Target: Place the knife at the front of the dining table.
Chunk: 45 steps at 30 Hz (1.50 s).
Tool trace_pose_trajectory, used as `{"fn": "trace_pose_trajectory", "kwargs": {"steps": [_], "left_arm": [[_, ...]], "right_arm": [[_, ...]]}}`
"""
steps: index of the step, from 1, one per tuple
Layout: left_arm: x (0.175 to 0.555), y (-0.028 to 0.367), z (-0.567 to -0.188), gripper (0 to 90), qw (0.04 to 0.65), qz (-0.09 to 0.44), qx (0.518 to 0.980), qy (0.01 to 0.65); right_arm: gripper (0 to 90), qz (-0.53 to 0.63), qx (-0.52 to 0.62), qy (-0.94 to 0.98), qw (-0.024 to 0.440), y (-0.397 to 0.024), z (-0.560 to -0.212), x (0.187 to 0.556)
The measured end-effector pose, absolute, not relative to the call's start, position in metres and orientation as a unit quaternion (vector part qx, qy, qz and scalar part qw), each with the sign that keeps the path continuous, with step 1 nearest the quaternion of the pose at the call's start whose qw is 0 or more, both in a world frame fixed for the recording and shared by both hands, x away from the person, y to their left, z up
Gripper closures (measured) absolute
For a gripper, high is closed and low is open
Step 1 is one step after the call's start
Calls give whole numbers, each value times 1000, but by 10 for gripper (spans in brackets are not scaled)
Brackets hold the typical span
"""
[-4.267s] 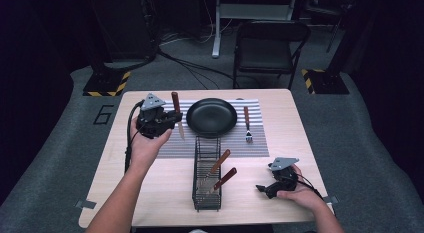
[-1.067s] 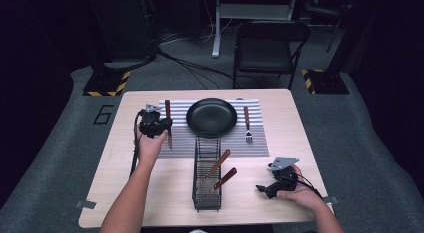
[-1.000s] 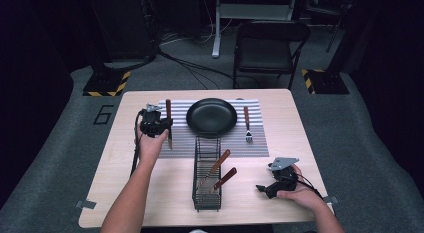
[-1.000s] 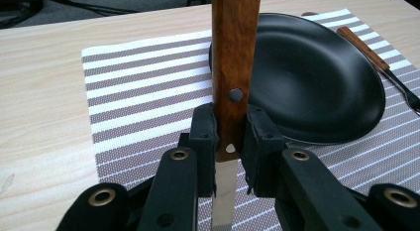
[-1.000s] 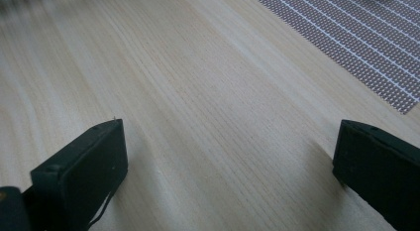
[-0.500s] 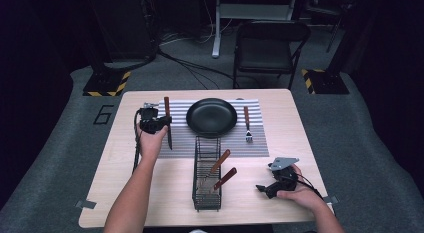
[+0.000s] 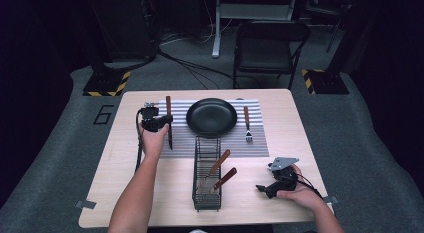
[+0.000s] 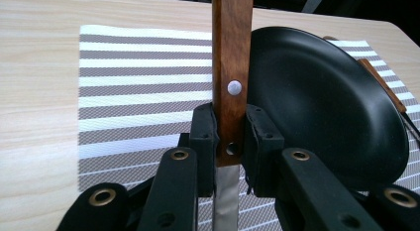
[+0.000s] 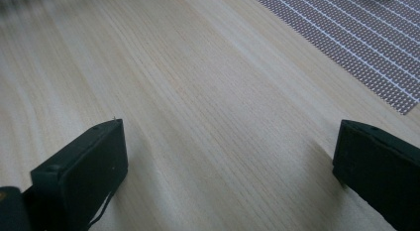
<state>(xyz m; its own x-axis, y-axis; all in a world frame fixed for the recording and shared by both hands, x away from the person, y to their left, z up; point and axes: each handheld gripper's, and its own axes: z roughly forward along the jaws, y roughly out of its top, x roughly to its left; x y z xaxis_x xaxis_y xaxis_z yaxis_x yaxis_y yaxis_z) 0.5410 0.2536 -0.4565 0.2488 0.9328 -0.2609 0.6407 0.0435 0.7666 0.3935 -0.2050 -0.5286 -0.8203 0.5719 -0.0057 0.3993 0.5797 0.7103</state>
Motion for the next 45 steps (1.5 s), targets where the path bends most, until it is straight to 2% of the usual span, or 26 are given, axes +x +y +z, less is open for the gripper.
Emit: {"fn": "trace_pose_trajectory", "kwargs": {"steps": [7,45], "left_arm": [[549,249,-460,767,407,168,671,597],[572,256,-494,767,426,128,621,646]], "right_arm": [[0,367,278,880,118,-205,-529,393],[0,368,278,880,117,-205,-529,394]]}}
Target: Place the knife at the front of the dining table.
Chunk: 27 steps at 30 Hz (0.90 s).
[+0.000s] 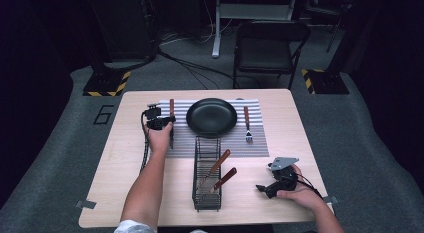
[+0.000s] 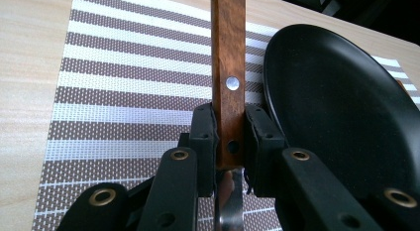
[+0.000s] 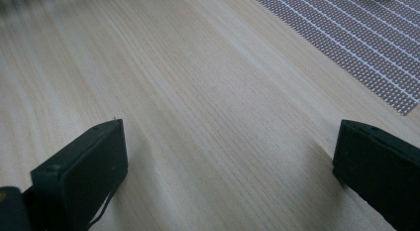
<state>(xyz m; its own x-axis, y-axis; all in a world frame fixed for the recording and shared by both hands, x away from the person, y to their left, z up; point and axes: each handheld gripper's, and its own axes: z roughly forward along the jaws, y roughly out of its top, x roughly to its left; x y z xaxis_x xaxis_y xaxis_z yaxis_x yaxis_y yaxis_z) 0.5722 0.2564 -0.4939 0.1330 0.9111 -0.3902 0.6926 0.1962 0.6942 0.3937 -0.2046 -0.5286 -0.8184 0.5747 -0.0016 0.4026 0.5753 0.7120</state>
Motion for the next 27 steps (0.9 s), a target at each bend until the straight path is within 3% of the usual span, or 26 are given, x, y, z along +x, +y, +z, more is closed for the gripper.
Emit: {"fn": "trace_pose_trajectory", "kwargs": {"steps": [27], "left_arm": [[582,259,-516,760,416,110,599,676]], "right_arm": [[0,368,277,880,117,-205,-529,394]]}}
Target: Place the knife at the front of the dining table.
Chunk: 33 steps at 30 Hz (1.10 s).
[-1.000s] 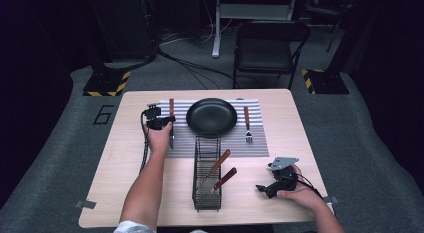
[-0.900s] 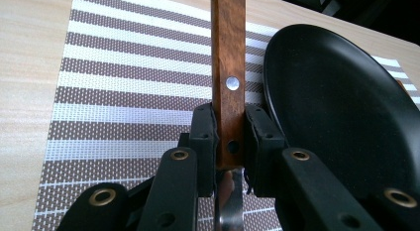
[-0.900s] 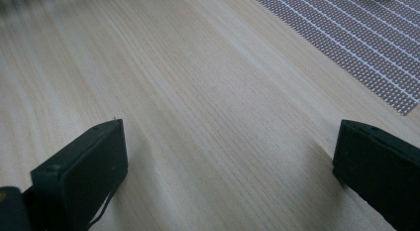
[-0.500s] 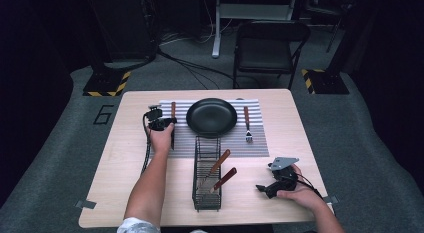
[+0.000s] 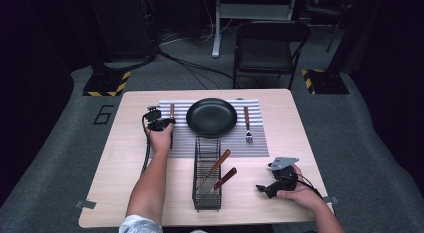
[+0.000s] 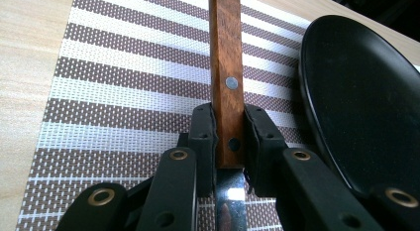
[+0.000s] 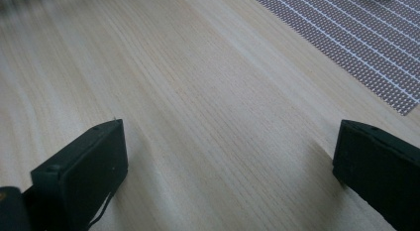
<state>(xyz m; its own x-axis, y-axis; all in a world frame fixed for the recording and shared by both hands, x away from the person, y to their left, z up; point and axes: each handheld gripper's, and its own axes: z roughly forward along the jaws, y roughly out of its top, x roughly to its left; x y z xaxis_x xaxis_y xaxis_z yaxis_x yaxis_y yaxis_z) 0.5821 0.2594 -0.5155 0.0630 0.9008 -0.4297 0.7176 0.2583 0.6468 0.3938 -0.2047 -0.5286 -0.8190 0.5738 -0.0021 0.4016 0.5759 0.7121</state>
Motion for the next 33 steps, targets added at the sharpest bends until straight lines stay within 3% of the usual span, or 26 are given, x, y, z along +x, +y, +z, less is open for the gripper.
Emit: {"fn": "trace_pose_trajectory", "kwargs": {"steps": [33], "left_arm": [[581,262,-516,695,399,132,604,677]], "right_arm": [[0,368,277,880,117,-205,-529,394]]}}
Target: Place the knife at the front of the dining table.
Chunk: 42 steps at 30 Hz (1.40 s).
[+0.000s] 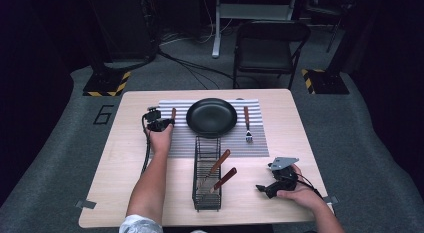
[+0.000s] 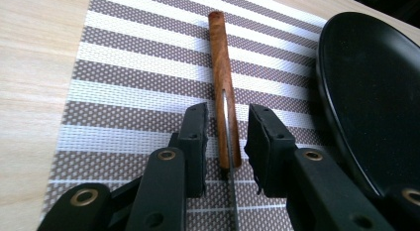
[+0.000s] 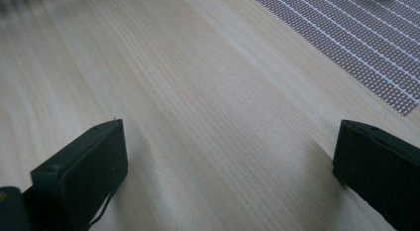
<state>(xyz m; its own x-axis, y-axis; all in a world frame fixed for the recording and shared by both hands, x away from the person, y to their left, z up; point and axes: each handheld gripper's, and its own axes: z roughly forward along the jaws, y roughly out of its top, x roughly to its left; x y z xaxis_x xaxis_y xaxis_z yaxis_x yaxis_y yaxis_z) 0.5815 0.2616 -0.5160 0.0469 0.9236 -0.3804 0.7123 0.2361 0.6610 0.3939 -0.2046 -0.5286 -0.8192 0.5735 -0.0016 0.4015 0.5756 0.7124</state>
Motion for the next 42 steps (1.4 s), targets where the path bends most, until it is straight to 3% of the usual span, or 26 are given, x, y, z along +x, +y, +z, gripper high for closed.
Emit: {"fn": "trace_pose_trajectory", "kwargs": {"steps": [13,22,42], "left_arm": [[579,268,-511,682,395,141,609,674],[567,269,-491,619,395,145,634,649],[509,283,-452,577,422,148,677,585]], "right_arm": [[0,368,277,880,117,-205,-529,394],[0,368,277,880,117,-205,-529,394],[0,367,277,880,117,-204,-529,394]]}}
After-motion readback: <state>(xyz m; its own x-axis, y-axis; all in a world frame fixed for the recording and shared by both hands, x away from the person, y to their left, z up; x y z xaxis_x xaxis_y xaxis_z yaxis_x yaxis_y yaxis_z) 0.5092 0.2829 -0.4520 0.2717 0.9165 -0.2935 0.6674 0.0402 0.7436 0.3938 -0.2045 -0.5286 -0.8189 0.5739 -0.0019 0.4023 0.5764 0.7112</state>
